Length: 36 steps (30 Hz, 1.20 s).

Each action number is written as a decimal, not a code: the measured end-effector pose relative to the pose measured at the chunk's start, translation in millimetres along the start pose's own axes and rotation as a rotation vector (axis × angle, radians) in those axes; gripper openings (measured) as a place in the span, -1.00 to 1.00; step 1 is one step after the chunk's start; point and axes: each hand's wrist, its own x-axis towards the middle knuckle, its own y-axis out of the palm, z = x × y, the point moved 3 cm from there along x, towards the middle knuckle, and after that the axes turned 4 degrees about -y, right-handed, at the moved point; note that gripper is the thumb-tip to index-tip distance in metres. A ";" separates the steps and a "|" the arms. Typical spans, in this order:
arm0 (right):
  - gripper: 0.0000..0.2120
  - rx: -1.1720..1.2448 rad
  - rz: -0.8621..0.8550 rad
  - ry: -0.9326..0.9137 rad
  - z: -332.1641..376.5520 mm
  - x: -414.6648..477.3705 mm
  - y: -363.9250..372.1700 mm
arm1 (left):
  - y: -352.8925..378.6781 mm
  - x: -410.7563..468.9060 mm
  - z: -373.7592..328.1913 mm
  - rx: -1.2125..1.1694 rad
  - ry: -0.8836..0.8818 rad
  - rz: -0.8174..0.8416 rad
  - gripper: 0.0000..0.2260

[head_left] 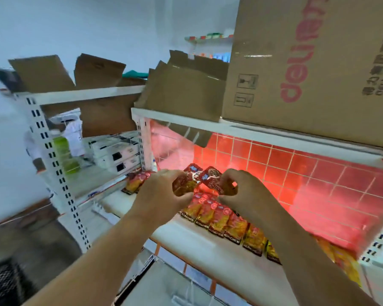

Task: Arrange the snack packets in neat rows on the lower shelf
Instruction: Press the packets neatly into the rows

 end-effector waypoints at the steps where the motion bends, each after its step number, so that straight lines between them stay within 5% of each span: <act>1: -0.75 0.020 0.010 -0.009 -0.4 7.9 13.1 | 3.8 0.9 11.7 -0.002 -0.020 -0.015 -0.51; 18: -0.64 0.028 0.159 0.037 -44.9 115.0 182.7 | 98.9 45.8 167.0 0.001 -0.365 -0.065 -0.65; 31: -0.61 -0.077 0.225 0.053 -53.7 158.6 236.7 | 134.3 103.9 272.0 0.127 -0.372 -0.028 -0.52; 36: -0.64 -0.046 0.247 0.221 -51.2 174.2 253.7 | 149.4 137.6 305.1 0.194 -0.278 0.045 -0.49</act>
